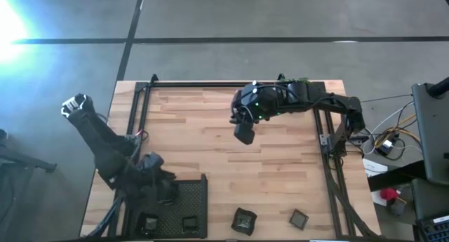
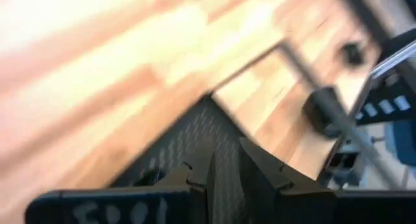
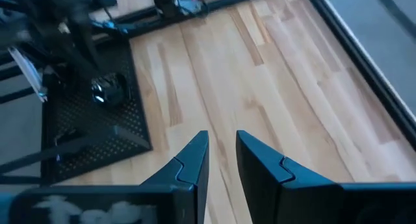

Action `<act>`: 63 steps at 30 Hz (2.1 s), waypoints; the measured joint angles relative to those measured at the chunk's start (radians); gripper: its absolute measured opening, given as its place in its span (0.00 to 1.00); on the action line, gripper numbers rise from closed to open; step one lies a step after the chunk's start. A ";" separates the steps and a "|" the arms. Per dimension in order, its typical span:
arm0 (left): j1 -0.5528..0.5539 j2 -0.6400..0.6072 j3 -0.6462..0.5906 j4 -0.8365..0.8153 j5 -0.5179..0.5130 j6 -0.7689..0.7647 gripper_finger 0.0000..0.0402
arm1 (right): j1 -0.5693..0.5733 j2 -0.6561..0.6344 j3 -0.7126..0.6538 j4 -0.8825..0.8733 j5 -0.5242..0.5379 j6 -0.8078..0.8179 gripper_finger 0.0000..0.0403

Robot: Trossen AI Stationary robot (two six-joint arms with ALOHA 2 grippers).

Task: Pick & Place Mini shaped plates
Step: Stack the black square plate on the black square plate on the shelf

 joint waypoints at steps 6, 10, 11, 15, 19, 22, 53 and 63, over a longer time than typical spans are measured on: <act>0.000 -0.067 0.047 -0.007 -0.172 0.164 0.15 | -0.003 -0.005 0.000 -0.079 0.036 0.104 0.18; 0.000 -0.114 0.063 -0.008 -0.224 0.304 0.15 | -0.004 -0.002 -0.010 -0.150 0.137 0.213 0.18; 0.000 -0.127 0.065 -0.007 -0.233 0.332 0.15 | -0.005 -0.002 -0.013 -0.169 0.149 0.245 0.18; 0.000 -0.172 0.059 -0.015 -0.267 0.416 0.15 | -0.006 -0.002 -0.021 -0.242 0.154 0.351 0.18; 0.000 -0.204 0.058 -0.030 -0.273 0.468 0.15 | -0.006 -0.001 -0.030 -0.266 0.154 0.429 0.18; 0.000 -0.223 0.058 -0.030 -0.285 0.508 0.15 | -0.018 -0.001 -0.052 -0.267 0.153 0.483 0.18; 0.003 -0.329 0.057 -0.027 -0.574 0.526 0.15 | -0.548 0.001 -0.671 0.188 -0.142 0.228 0.18; 0.019 -0.337 0.057 -0.026 -0.656 0.488 0.15 | -0.670 0.064 -0.771 0.276 -0.182 0.068 0.18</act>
